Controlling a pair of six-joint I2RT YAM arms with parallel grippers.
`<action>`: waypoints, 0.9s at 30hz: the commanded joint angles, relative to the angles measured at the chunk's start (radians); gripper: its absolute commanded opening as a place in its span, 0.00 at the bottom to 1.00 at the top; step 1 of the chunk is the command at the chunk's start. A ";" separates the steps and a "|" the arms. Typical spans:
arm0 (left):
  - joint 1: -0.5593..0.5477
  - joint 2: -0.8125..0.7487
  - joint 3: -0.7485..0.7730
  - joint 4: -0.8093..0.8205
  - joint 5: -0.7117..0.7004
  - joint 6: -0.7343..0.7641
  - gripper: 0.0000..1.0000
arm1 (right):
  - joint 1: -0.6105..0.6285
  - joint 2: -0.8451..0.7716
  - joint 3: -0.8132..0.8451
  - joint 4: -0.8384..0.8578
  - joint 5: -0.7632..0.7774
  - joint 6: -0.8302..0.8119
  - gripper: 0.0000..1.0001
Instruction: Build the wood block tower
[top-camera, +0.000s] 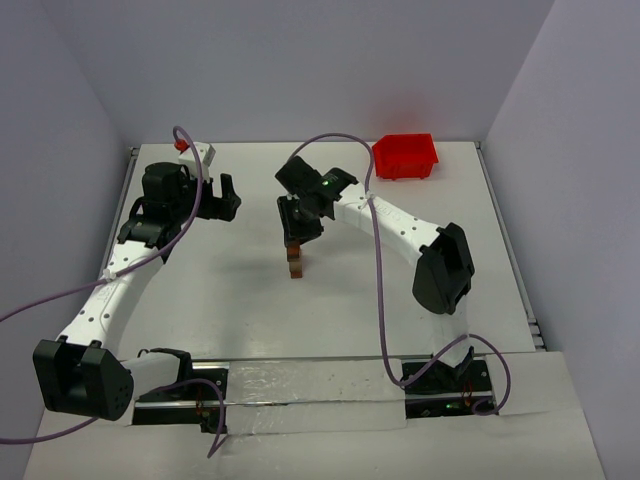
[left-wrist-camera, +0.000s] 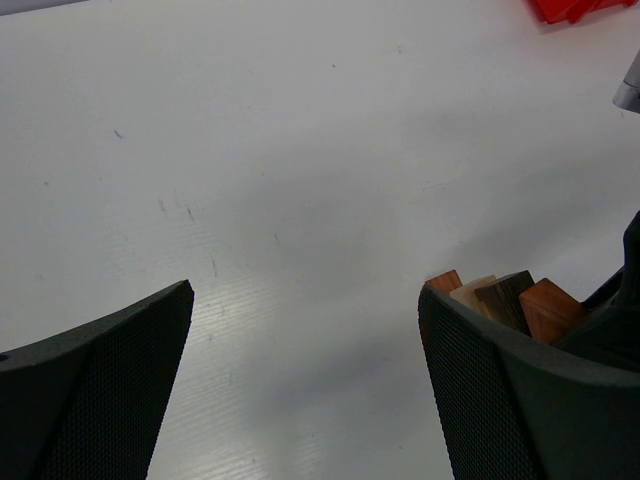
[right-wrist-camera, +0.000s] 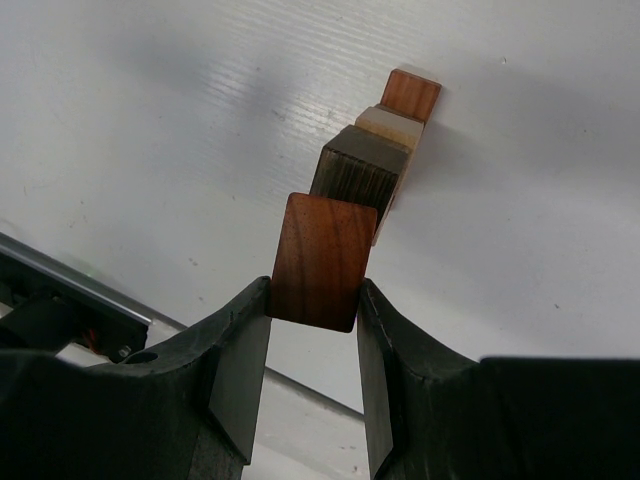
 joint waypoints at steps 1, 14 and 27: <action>0.007 -0.028 -0.005 0.048 0.025 -0.013 0.99 | 0.007 0.005 0.048 0.023 0.015 -0.007 0.21; 0.009 -0.027 -0.009 0.050 0.027 -0.012 0.99 | 0.003 0.012 0.051 0.021 0.018 -0.006 0.28; 0.012 -0.020 -0.002 0.047 0.038 -0.013 0.99 | 0.002 -0.078 0.029 0.040 0.003 -0.051 0.21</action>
